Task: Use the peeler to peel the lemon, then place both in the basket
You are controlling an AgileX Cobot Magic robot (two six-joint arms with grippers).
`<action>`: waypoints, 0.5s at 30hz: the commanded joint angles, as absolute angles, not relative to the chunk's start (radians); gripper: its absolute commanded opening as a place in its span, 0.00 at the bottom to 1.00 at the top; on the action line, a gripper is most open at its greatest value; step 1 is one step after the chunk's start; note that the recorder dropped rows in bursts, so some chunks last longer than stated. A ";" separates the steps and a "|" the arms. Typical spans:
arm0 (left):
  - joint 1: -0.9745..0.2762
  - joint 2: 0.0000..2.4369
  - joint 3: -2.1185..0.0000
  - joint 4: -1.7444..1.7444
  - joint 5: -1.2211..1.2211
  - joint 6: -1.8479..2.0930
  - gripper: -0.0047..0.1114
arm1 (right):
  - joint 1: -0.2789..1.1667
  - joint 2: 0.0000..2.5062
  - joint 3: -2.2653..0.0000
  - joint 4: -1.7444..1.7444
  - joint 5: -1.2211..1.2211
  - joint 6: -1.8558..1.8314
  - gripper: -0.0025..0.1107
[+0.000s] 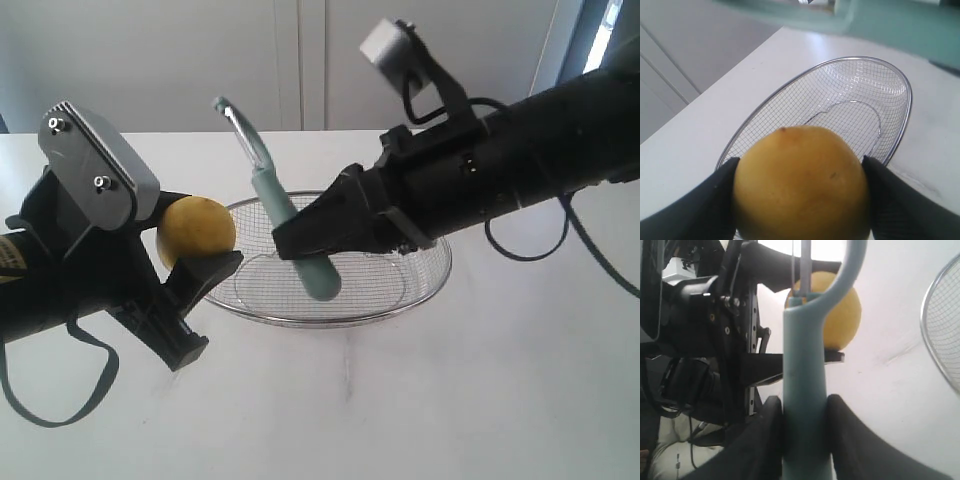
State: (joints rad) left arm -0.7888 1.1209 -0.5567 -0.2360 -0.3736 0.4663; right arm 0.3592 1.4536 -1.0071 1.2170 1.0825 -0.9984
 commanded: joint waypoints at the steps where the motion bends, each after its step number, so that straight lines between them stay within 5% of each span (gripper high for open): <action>1: -0.792 1.116 -0.555 -0.231 -0.389 0.459 0.04 | 0.315 1.386 -1.016 1.144 1.026 -1.016 0.02; 15: -0.792 1.117 -0.555 -0.231 -0.389 0.470 0.04 | 0.300 1.491 -0.951 1.057 0.887 -0.963 0.02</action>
